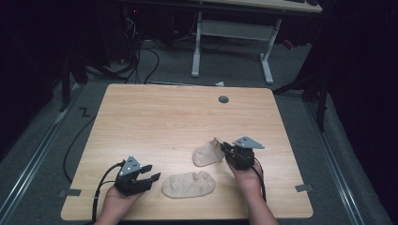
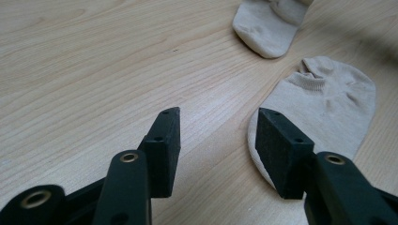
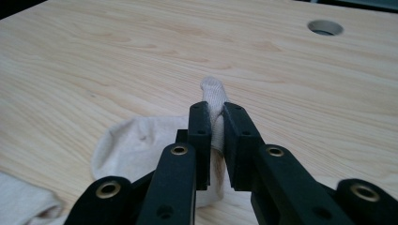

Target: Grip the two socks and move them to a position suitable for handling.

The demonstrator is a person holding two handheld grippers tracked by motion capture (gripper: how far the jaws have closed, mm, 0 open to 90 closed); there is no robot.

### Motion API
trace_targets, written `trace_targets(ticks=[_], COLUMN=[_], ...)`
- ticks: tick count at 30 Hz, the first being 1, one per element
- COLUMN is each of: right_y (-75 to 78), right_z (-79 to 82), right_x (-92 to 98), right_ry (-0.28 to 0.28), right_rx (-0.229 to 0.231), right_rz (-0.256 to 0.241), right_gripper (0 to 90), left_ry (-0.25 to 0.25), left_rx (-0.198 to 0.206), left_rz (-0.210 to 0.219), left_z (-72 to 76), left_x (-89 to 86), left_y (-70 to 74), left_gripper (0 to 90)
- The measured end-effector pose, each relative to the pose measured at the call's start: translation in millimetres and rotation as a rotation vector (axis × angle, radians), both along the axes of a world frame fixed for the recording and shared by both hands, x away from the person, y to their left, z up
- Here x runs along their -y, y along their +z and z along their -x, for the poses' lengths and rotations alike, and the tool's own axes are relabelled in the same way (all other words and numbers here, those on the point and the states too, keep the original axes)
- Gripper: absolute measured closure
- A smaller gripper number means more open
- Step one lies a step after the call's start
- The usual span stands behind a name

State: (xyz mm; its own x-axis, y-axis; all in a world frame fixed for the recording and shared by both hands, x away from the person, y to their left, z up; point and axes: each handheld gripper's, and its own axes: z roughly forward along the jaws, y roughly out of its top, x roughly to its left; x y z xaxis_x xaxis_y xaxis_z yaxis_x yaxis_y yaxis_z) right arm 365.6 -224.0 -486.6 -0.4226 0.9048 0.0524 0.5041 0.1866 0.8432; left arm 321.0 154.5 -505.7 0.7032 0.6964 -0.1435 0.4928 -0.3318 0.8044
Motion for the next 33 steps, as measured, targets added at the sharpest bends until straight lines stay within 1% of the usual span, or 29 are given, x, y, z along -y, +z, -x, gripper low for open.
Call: trace_targets(ticks=[4,6,8,9,10,11,12,13,14,15,16,17,18,19,20,21,23,24,25,26,27,28,29,30,31,33], right_y=[-5.5,-9.1,-13.1,-17.3,-17.3,-21.9,-24.4,-24.4,-26.5,-31.7,-31.7,-31.7,-30.2,-27.5,-27.5,-24.7,-21.0,-22.1,-24.2,-24.2,-26.6,-31.6,-34.2,-34.2,-38.5,-40.4], right_z=[-4.7,-7.1,-10.0,-12.5,-12.5,-14.6,-15.3,-15.3,-16.0,-17.8,-17.8,-18.3,-18.0,-17.1,-17.1,-16.4,-16.7,-19.4,-23.2,-23.2,-26.2,-31.5,-33.3,-33.3,-35.4,-35.6], right_x=[14.5,20.6,25.7,29.7,29.7,33.0,34.3,34.3,35.2,38.0,38.0,40.5,41.5,41.9,41.9,41.9,40.6,38.9,38.4,38.4,38.4,39.1,38.9,38.9,37.4,35.9], right_ry=[-0.040,-0.058,-0.071,-0.085,-0.085,-0.095,-0.102,-0.102,-0.108,-0.126,-0.126,-0.137,-0.140,-0.148,-0.148,-0.148,-0.128,-0.111,-0.106,-0.106,-0.106,-0.112,-0.114,-0.114,-0.105,-0.098], right_rx=[-0.013,-0.027,-0.036,-0.045,-0.045,-0.065,-0.071,-0.071,-0.070,-0.090,-0.090,-0.083,-0.072,-0.059,-0.059,-0.045,-0.020,-0.022,-0.041,-0.041,-0.049,-0.075,-0.090,-0.090,-0.113,-0.117], right_rz=[-0.002,-0.003,0.011,0.029,0.029,0.033,0.043,0.043,0.057,0.073,0.073,0.076,0.077,0.075,0.075,0.076,0.093,0.105,0.121,0.121,0.133,0.148,0.158,0.158,0.171,0.180], right_gripper=[81.6,81.5,81.2,80.8,80.8,79.8,79.3,79.3,78.5,73.7,73.7,68.9,66.9,66.5,66.5,67.2,75.3,84.4,87.1,87.1,89.0,89.7,89.7,89.7,89.8,89.9], left_ry=[0.002,0.002,0.001,0.000,0.000,0.000,-0.001,-0.001,-0.001,0.002,0.002,-0.001,-0.001,0.001,0.001,0.005,0.012,0.017,0.017,0.017,0.017,0.017,0.018,0.016,0.018,0.018], left_rx=[0.001,0.001,0.000,0.000,0.000,0.001,0.002,0.002,0.002,0.005,0.005,0.004,0.004,0.004,0.004,0.006,0.004,0.002,0.003,0.003,0.004,0.005,0.004,0.003,0.002,0.001], left_rz=[0.002,-0.001,-0.001,-0.003,-0.003,-0.004,-0.003,-0.003,-0.003,0.001,0.001,-0.003,-0.003,-0.004,-0.004,-0.006,0.000,0.003,0.002,0.002,0.003,0.001,-0.001,-0.007,-0.014,-0.014], left_z=[0.0,-0.3,-0.3,-0.2,-0.2,-0.1,-0.1,-0.1,0.0,0.2,0.2,0.4,0.4,0.6,0.6,0.6,0.1,-0.3,-0.3,-0.3,-0.1,0.0,-0.1,-0.2,-0.5,-0.5], left_x=[0.8,1.2,1.6,1.8,1.8,1.7,1.5,1.5,1.3,1.1,1.1,0.5,0.5,0.3,0.3,0.1,-1.1,-1.9,-1.9,-1.9,-1.7,-1.4,-1.0,-1.0,-0.1,0.0], left_y=[-0.2,-0.5,-0.7,-0.7,-0.7,-0.6,-0.6,-0.6,-0.4,-0.2,-0.2,0.3,0.3,0.3,0.3,0.2,0.1,-0.1,0.0,0.0,-0.1,-0.1,-0.4,-0.6,-1.6,-1.8], left_gripper=[50.8,50.7,50.8,50.7,50.7,50.7,50.7,50.7,50.7,50.7,50.7,50.7,50.6,50.5,50.3,50.3,50.2,50.2,50.2,50.3,50.3,50.2,49.8,49.8,49.5,49.4])
